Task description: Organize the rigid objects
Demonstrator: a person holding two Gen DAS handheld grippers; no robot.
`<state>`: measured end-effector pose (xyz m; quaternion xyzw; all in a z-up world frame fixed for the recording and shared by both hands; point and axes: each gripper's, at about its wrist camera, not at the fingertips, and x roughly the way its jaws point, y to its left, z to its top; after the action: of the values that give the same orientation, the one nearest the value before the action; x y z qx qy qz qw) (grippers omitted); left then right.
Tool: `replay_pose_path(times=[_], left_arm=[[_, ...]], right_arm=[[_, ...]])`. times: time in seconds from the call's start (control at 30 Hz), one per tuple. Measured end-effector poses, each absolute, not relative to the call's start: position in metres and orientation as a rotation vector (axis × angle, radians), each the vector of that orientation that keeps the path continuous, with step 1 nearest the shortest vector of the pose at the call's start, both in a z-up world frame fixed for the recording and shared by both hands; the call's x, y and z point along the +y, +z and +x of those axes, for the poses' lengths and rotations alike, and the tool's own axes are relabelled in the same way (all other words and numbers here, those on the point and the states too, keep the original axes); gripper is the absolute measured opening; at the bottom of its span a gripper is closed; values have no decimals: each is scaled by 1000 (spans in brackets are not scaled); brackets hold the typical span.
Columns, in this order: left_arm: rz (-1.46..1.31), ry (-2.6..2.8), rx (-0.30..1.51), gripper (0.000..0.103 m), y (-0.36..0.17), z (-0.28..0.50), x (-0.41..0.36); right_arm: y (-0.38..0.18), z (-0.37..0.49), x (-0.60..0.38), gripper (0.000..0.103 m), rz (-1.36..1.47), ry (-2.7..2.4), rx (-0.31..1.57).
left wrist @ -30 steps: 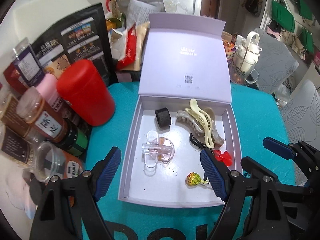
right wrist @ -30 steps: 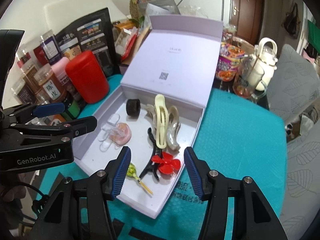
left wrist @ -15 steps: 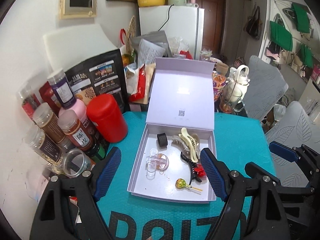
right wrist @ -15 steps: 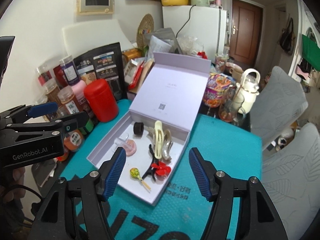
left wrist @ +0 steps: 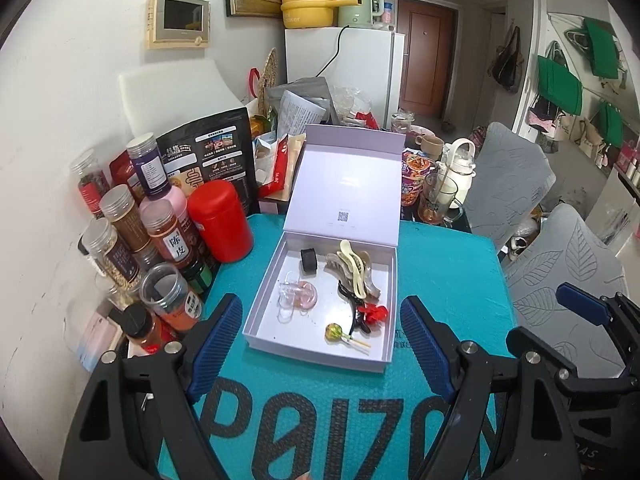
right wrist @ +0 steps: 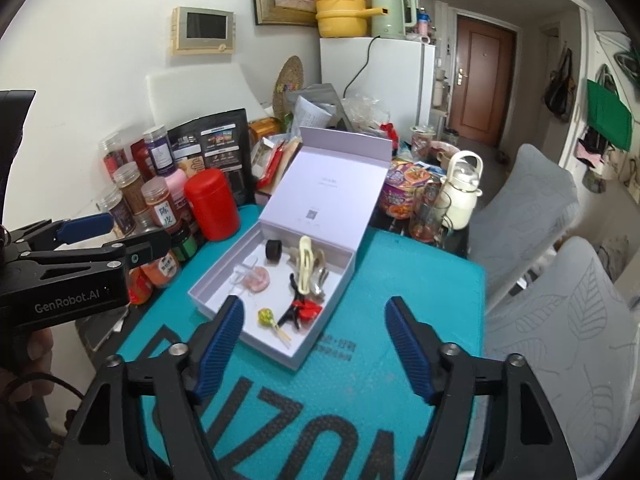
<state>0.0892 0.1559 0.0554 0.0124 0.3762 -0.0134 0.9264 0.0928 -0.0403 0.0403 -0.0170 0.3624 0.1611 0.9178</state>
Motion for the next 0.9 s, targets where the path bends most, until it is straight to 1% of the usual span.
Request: replay_pose_path(times=[0.13,0.4,0.9], left_arm=[[41,-11,768,82,56,69,148],[17,0,797,82,48,40,140],[10,20,804,82,47,22,140]], right_arm=[[42,71,-49,81,-38,348,718],[36,46,-59,82,-35,353,737],[34,31,-65,82,-23,372,738]])
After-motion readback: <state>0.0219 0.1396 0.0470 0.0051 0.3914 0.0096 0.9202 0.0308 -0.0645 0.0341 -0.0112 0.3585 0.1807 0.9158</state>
